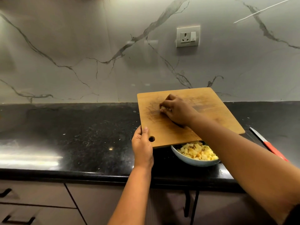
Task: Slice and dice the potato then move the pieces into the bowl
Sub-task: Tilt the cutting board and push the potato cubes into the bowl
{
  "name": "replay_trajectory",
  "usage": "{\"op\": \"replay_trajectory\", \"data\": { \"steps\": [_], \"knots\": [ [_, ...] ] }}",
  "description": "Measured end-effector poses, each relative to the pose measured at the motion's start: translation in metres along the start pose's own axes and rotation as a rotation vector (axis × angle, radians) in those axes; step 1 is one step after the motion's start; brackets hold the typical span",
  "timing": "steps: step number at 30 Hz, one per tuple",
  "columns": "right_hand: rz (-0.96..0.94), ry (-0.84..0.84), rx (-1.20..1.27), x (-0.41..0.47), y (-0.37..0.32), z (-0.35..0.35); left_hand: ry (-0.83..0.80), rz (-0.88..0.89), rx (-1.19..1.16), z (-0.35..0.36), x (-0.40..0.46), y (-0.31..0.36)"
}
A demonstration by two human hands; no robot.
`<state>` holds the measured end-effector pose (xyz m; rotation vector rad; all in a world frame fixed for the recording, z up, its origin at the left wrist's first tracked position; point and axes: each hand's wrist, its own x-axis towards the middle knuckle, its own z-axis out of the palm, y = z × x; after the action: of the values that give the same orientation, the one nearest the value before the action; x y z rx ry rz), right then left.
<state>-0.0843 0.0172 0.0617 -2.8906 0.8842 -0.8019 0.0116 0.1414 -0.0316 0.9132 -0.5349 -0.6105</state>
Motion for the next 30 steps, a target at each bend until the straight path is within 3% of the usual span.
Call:
{"op": "replay_trajectory", "data": {
  "steps": [8, 19, 26, 30],
  "knots": [
    [-0.094, -0.033, 0.022, -0.065, -0.001, 0.000, 0.006, -0.010, -0.017, -0.001, 0.002, 0.000],
    [0.076, -0.135, 0.164, -0.154, 0.005, -0.030, -0.009, 0.008, 0.010, -0.002, 0.002, -0.002],
    [0.077, 0.086, 0.169, -0.163, 0.011, -0.048, -0.009, 0.015, 0.007, 0.000, -0.001, 0.001],
    [0.173, 0.003, 0.159, -0.135, 0.006, -0.052, -0.006, 0.017, 0.026, 0.000, -0.002, 0.002]
  ]
}}
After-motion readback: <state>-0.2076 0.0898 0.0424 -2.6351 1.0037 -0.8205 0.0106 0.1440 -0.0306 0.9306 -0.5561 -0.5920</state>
